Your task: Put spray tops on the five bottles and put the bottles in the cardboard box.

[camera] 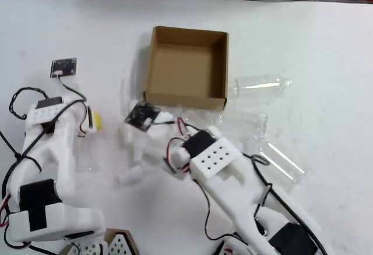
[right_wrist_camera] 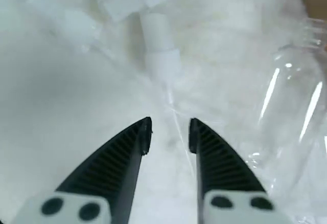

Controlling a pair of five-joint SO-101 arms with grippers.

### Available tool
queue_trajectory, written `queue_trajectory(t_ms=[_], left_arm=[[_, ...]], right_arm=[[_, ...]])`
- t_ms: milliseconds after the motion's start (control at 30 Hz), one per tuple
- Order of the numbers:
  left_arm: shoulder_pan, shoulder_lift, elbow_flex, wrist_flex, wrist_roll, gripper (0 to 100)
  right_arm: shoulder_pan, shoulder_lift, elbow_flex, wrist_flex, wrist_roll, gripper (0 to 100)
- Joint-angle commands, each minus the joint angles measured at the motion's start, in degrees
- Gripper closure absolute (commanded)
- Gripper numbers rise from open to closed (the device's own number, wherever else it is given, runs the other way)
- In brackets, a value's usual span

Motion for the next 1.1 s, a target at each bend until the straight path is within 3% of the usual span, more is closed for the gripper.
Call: queue_trajectory(t_ms=[0,133,400,1067], left_arm=[[-0.8,-2.5,-0.9,-1.7,-0.4,98],[-0.8,-2.5,-1.0,-1.7,-0.4,98],[-0.8,-2.5,-1.0,-1.7,-0.4,98],[-0.8,-2.4,-1.0,-1.8,-0.5,98]], right_arm=[[-2.7,2.0,-3.9,-2.9,1.0,86.7],[-2.7,6.5,-6.1,-5.3,5.1,88.4],[-2.9,17.9,-12.1,-5.2,5.1,80.7],[-4.7,25.4,-13.2,-9.3,5.5,80.7]])
